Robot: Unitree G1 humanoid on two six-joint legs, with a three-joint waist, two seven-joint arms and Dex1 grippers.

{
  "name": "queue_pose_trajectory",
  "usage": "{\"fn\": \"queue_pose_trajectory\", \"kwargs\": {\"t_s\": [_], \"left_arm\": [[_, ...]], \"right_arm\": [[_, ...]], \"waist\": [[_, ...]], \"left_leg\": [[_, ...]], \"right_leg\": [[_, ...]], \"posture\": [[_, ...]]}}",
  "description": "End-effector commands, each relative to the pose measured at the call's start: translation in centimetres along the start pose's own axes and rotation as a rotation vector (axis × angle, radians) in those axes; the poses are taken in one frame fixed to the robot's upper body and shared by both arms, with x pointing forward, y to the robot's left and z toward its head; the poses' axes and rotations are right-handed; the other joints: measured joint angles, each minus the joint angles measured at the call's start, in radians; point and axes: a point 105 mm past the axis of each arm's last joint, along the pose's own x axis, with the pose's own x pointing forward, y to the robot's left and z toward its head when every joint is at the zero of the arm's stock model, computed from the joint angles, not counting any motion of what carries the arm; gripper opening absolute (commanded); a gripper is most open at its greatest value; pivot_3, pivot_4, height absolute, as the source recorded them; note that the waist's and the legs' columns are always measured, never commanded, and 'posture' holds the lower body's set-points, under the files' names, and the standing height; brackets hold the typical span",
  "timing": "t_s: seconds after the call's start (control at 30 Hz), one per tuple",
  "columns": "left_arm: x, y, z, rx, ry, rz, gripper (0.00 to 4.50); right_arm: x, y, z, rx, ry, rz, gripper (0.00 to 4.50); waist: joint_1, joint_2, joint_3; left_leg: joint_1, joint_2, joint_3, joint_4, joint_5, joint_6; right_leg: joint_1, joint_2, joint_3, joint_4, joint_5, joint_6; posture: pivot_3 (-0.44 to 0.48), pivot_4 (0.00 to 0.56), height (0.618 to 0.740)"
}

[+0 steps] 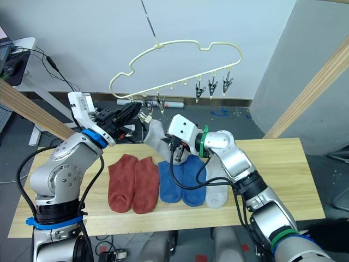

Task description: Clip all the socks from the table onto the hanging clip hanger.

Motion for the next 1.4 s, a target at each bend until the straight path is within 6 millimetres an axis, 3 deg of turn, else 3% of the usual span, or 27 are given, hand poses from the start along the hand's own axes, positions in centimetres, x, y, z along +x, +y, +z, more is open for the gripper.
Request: {"fn": "queue_pose_trajectory", "kwargs": {"t_s": [0.03, 0.57, 0.9, 0.93, 1.0, 1.13, 1.23, 1.4], "left_arm": [[-0.3, -0.4, 0.3, 0.002, -0.012, -0.003, 0.00], [-0.7, 0.0, -0.7, -0.033, 0.019, 0.027, 0.00], [-0.9, -0.2, -1.0, -0.039, 0.036, 0.024, 3.07], [-0.9, -0.2, -1.1, -0.034, 0.038, 0.024, 3.32], [-1.0, -0.2, -1.2, -0.028, 0.041, 0.025, 3.32], [-1.2, -0.2, -1.2, 0.003, 0.046, 0.029, 3.36], [-1.5, -0.1, -1.2, 0.057, 0.042, 0.040, 3.36], [-1.9, -0.9, -1.2, 0.168, 0.024, 0.027, 3.36]], "right_arm": [[0.3, -0.1, 1.8, -0.025, -0.055, 0.010, 0.01], [1.0, -1.0, 3.8, 0.018, -0.126, -0.008, 0.01], [1.0, -0.6, 4.2, 0.023, -0.146, 0.010, 0.00], [1.1, -0.5, 4.2, 0.024, -0.145, 0.012, 0.00], [1.1, -0.4, 4.0, 0.033, -0.137, 0.010, 0.00], [1.1, -0.6, 3.5, 0.019, -0.112, 0.000, 1.07], [0.9, -0.6, 3.1, -0.018, -0.090, -0.006, 2.11], [-1.1, -0.6, 2.0, -0.057, -0.055, -0.021, 2.11]], "waist": [[0.000, 0.000, 0.000], [-0.002, 0.000, 0.000], [-0.001, 0.000, 0.000], [-0.001, 0.000, 0.000], [-0.001, 0.000, 0.000], [-0.001, 0.000, 0.000], [-0.001, 0.000, 0.000], [0.001, 0.000, 0.000]], "left_leg": [[0.000, 0.000, 0.000, 0.000, 0.000, 0.000], [0.000, 0.000, 0.001, 0.000, 0.000, -0.001], [0.000, 0.000, 0.004, 0.001, 0.001, -0.001], [0.000, 0.000, 0.004, 0.001, 0.001, -0.001], [0.000, 0.000, 0.004, 0.001, 0.001, -0.001], [0.000, 0.001, 0.005, 0.002, 0.001, -0.001], [0.000, 0.000, 0.005, 0.002, 0.001, -0.001], [0.000, 0.000, 0.005, 0.002, 0.001, -0.001]], "right_leg": [[0.000, 0.000, 0.000, 0.000, 0.000, 0.000], [-0.002, 0.000, 0.000, 0.001, 0.002, -0.001], [-0.005, -0.002, -0.001, 0.006, 0.002, -0.002], [-0.005, -0.002, -0.001, 0.007, 0.002, -0.002], [-0.005, -0.002, -0.001, 0.007, 0.002, -0.002], [-0.006, -0.002, -0.001, 0.008, 0.002, -0.002], [-0.006, -0.002, -0.001, 0.008, 0.002, -0.002], [-0.006, -0.003, -0.001, 0.007, 0.002, -0.002]], "posture": [[-0.065, 0.316, 0.740], [-0.063, 0.319, 0.740], [-0.062, 0.320, 0.740], [-0.062, 0.320, 0.740], [-0.062, 0.320, 0.740], [-0.061, 0.320, 0.740], [-0.061, 0.320, 0.740], [-0.057, 0.324, 0.740]]}}
